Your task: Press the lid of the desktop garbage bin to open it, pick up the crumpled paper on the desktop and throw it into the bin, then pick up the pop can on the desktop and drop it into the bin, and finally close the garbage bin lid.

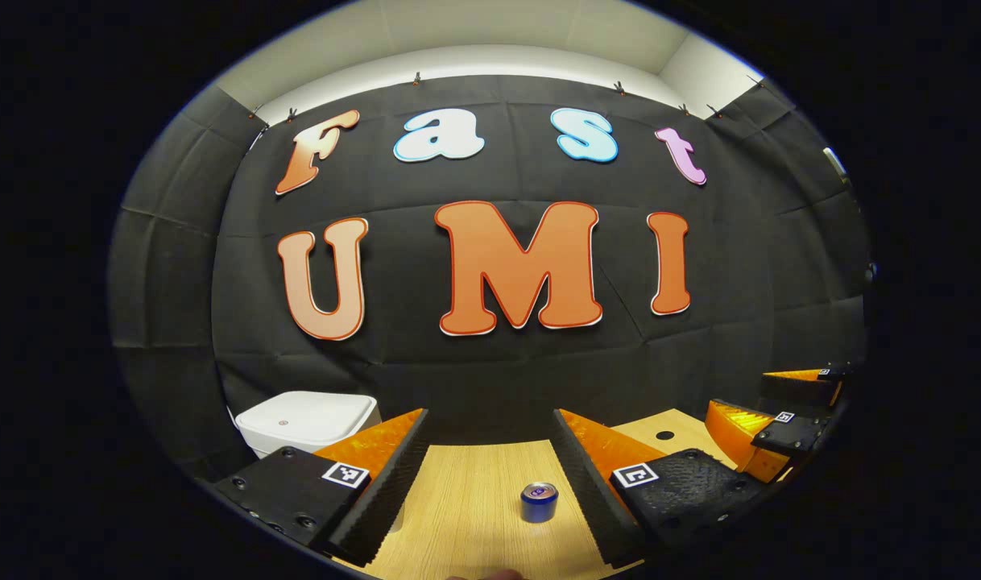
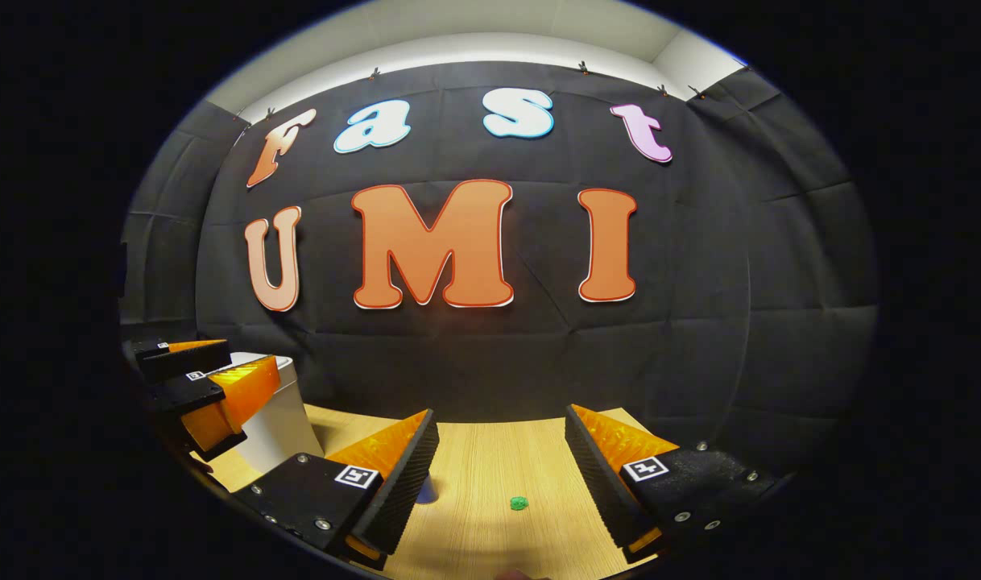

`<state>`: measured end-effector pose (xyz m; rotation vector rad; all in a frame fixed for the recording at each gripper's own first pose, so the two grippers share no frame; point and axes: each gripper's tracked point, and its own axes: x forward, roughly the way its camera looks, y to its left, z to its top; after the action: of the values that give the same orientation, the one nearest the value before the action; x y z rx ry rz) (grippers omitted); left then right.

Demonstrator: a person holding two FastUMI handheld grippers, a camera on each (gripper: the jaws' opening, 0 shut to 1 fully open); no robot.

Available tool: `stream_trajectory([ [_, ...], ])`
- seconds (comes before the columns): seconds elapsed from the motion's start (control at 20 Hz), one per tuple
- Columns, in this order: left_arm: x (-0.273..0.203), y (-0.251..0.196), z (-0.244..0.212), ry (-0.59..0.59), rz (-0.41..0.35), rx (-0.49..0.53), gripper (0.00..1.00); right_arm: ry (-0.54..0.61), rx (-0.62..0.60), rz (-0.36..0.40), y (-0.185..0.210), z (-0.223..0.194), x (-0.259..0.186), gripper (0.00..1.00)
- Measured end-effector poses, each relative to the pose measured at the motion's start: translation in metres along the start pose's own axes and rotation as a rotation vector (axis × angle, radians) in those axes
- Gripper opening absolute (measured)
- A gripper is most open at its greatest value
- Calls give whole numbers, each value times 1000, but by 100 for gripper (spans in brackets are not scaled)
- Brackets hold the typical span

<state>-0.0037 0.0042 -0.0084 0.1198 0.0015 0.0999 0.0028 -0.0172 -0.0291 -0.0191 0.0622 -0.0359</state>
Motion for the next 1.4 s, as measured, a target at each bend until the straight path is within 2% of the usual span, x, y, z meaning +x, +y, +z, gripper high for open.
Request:
stream_trajectory([
  [0.15, 6, 5, 3, -15, 9, 5, 94, -1, -3, -1, -1, 0, 7, 94],
  [0.25, 15, 2, -7, 21, -12, 9, 89, 2, 2, 3, -1, 1, 12, 94],
  [0.4, 26, -2, -41, 154, -56, -24, 45, 4, -8, 15, 5, -1, 17, 94],
  [0.45, 29, 6, -48, 172, -44, -43, 39, 2, -12, 20, 7, 0, 18, 94],
  [0.5, 33, 21, -49, 170, -13, -49, 22, 2, -16, 24, 9, 0, 19, 94],
  [0.55, 36, 45, -43, 149, 37, -41, 18, 3, -19, 29, 11, 0, 21, 94],
  [0.6, 39, 73, -40, 132, 101, -35, 6, 8, -20, 34, 14, -2, 22, 94],
  [0.65, 40, 103, -36, 124, 151, -43, 2, 12, -21, 39, 16, -2, 23, 94],
  [0.8, 58, 195, -35, 114, 305, -123, 0, 28, -31, 47, 21, -7, 25, 94],
  [0.85, 62, 216, -37, 127, 319, -156, 0, 31, -34, 47, 23, -9, 24, 94],
  [0.95, 72, 255, -37, 144, 318, -196, 0, 34, -42, 44, 24, -11, 24, 94],
  [1.05, 84, 283, -38, 155, 326, -190, 0, 40, -48, 42, 26, -13, 23, 94],
  [1.1, 89, 286, -42, 186, 292, -179, 0, 40, -51, 42, 27, -13, 23, 94],
  [1.25, 90, 308, -60, 240, 274, -130, 0, 41, -53, 32, 25, -14, 23, 94],
  [1.4, 90, 314, -90, 337, 253, -169, 0, 39, -50, 21, 24, -13, 23, 94],
])
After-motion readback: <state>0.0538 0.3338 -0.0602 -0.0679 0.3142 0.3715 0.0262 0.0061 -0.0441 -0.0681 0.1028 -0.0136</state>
